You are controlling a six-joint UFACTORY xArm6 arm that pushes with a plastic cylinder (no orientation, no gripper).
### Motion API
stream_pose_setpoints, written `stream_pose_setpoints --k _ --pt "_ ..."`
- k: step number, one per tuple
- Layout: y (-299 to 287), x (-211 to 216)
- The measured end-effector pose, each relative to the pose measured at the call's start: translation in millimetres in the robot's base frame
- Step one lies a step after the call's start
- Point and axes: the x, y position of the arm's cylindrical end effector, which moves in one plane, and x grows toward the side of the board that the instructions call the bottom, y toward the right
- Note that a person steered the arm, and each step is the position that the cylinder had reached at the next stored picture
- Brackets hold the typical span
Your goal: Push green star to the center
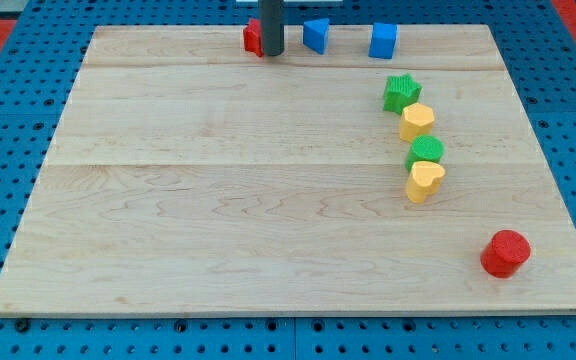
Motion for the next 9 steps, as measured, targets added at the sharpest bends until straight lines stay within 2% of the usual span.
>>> stream_pose_setpoints --k 1,2,4,5,6,7,8,9 --pt "13.1 6.6" --pt "104.4 9.0" --pt "203.0 43.8" --pt "246.5 46.3" --pt "204.5 73.4" --pt "149.1 73.4" --pt "164.0 80.0" --pt "154.4 99.8"
